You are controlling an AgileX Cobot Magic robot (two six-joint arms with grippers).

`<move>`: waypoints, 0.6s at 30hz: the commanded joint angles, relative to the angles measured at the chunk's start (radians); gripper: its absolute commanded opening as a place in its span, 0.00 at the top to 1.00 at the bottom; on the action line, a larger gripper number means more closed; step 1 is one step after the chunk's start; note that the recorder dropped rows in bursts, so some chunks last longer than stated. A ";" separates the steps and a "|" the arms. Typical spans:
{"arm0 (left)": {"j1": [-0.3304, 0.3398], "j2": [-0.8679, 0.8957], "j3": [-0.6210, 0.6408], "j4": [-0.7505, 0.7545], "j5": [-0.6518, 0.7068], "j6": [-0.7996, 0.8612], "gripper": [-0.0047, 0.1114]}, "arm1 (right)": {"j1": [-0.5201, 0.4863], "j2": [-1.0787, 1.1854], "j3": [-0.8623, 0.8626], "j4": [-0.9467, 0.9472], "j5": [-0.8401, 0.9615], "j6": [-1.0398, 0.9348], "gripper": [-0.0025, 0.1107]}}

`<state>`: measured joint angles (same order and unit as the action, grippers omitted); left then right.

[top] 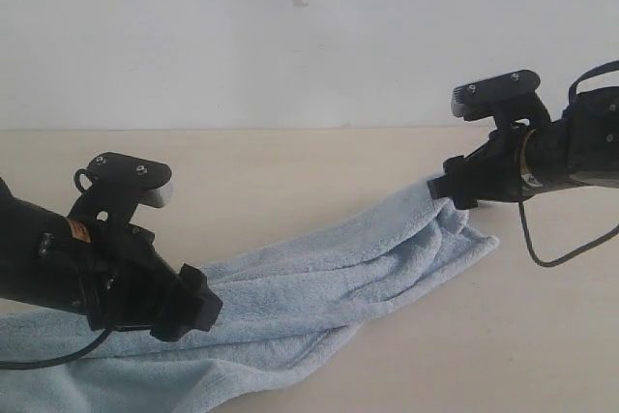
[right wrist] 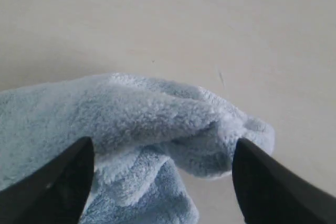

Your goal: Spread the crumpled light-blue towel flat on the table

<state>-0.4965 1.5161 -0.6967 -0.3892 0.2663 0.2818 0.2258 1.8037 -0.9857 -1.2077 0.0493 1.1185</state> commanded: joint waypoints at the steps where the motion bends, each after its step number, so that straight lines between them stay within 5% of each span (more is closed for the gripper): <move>1: -0.003 -0.002 -0.005 -0.014 -0.009 0.005 0.41 | -0.006 -0.024 -0.007 0.004 0.002 0.022 0.36; 13: -0.003 -0.002 -0.005 -0.014 -0.011 0.005 0.41 | -0.004 -0.276 0.054 0.053 0.093 0.014 0.37; 18: -0.003 -0.002 -0.005 -0.014 -0.011 0.005 0.41 | -0.004 -0.256 0.150 0.199 0.181 -0.025 0.55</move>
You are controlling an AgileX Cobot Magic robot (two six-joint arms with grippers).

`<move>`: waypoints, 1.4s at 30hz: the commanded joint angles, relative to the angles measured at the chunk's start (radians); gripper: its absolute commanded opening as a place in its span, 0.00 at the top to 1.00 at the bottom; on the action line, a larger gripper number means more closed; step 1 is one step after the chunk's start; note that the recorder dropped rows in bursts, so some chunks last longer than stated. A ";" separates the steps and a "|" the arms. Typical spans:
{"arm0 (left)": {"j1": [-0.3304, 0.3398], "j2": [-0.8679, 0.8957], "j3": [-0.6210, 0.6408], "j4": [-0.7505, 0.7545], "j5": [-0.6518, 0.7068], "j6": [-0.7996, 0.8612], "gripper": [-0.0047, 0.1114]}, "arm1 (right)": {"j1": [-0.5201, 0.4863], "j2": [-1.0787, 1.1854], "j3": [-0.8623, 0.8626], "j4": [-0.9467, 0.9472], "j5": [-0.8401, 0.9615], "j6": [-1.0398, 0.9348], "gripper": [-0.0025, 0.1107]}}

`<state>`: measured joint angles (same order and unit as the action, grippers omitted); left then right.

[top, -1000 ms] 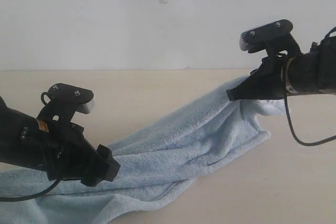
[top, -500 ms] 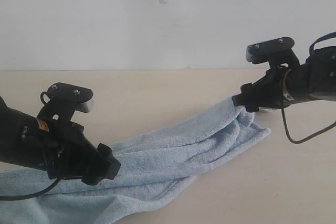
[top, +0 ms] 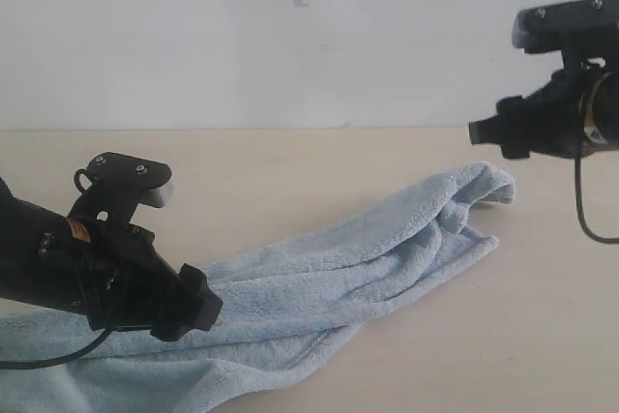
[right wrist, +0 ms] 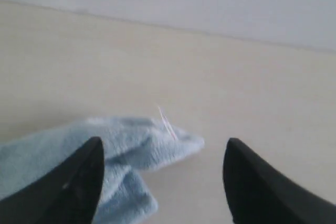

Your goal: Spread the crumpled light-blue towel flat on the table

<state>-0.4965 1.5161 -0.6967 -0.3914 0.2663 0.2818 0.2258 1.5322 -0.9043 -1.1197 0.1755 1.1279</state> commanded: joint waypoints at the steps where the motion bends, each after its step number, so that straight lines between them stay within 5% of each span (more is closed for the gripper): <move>1: -0.003 -0.002 -0.005 -0.012 -0.008 0.005 0.41 | -0.004 0.024 0.090 0.166 0.048 -0.062 0.59; 6: -0.003 -0.002 -0.005 -0.012 -0.007 0.005 0.41 | -0.004 0.123 0.089 0.480 0.060 -0.366 0.66; 14: -0.003 -0.002 -0.005 -0.012 -0.004 0.005 0.41 | -0.007 0.330 -0.203 1.134 0.362 -1.039 0.66; 30: -0.003 -0.002 -0.005 -0.012 -0.010 0.005 0.41 | -0.107 0.436 -0.284 1.137 0.303 -1.052 0.66; 42: -0.003 -0.002 -0.005 -0.012 -0.010 0.005 0.41 | -0.091 0.495 -0.284 1.177 0.272 -1.086 0.66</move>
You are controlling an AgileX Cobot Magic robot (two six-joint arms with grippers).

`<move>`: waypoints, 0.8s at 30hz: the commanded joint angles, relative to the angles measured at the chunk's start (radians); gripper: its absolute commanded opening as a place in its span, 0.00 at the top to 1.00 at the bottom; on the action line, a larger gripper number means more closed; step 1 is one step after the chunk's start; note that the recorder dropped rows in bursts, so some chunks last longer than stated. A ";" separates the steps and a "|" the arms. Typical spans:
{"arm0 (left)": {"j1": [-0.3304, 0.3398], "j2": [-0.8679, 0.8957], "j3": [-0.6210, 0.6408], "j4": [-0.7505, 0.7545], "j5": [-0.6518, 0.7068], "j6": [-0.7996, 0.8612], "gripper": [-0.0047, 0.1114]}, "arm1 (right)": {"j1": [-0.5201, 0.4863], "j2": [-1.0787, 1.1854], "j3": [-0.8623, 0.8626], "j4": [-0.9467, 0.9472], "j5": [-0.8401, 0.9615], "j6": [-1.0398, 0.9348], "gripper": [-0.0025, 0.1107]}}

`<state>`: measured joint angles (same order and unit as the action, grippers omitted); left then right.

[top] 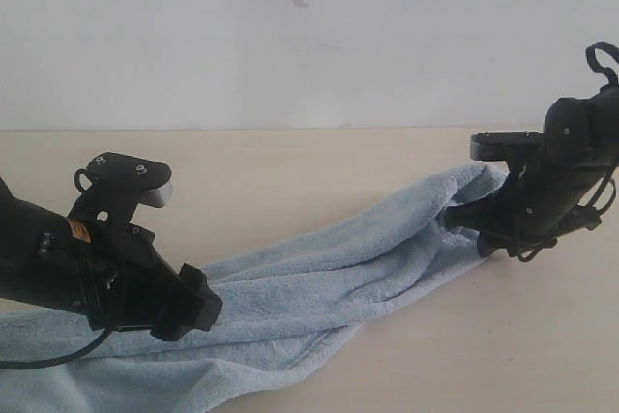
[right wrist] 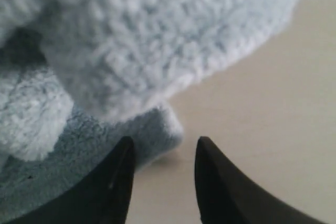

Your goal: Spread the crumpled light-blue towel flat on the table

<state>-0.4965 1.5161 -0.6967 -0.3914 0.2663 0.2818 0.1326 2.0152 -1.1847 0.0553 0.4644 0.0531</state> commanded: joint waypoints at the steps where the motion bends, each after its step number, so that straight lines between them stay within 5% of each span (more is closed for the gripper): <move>1: -0.003 -0.002 -0.005 -0.012 -0.010 0.005 0.41 | 0.002 0.011 -0.004 0.002 -0.023 -0.011 0.66; 9: -0.003 -0.002 -0.005 -0.012 -0.008 0.005 0.41 | 0.006 0.011 -0.004 0.002 -0.075 -0.021 0.67; 15: -0.003 -0.002 -0.005 -0.012 -0.011 0.005 0.41 | 0.006 0.011 -0.004 0.002 -0.070 -0.053 0.98; 24: -0.003 -0.083 -0.005 0.111 -0.012 0.012 0.41 | 0.006 -0.077 -0.004 0.002 0.052 -0.053 0.98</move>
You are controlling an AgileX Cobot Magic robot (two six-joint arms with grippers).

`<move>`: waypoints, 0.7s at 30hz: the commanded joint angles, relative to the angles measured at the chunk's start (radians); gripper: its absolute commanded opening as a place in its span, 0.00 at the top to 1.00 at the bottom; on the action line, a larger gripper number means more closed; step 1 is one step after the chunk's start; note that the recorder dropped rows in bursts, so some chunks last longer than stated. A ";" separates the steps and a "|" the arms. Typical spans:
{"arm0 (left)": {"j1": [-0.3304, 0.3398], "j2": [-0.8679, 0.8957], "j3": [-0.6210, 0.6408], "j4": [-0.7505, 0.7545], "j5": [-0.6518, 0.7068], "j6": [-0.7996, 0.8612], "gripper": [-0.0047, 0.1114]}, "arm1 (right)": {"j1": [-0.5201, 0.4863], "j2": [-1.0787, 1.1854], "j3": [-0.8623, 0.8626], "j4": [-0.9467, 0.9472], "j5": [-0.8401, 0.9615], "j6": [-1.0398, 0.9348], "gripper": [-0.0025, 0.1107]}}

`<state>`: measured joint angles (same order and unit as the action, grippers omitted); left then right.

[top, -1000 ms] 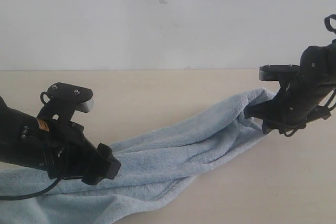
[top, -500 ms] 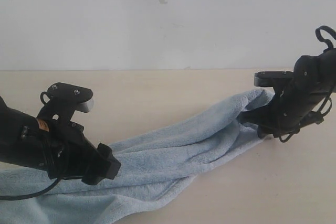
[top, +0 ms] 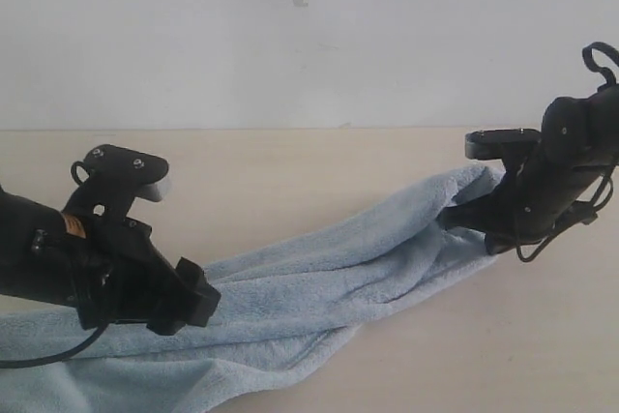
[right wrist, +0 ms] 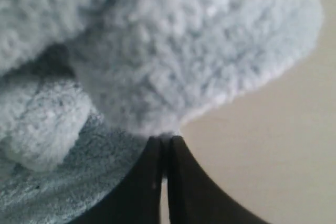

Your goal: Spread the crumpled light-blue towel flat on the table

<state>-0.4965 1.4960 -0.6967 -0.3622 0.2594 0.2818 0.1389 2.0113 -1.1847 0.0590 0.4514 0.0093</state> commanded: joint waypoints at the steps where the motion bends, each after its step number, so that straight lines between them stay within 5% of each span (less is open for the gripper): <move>1: -0.002 -0.083 -0.005 0.112 0.003 0.012 0.41 | 0.000 -0.096 -0.004 -0.001 0.078 -0.009 0.98; 11: -0.002 -0.212 -0.005 0.474 0.126 -0.017 0.44 | 0.000 -0.443 -0.002 -0.034 0.201 -0.046 0.98; 18: -0.002 -0.213 0.010 0.808 0.294 -0.262 0.89 | 0.000 -0.624 -0.002 -0.119 0.294 -0.044 0.98; 21: -0.002 -0.217 0.010 0.891 0.390 -0.307 0.92 | 0.000 -0.643 -0.002 -0.187 0.325 -0.044 0.98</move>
<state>-0.4965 1.2897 -0.6904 0.4419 0.5664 0.0429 0.1389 1.3867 -1.1847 -0.0641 0.7456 -0.0243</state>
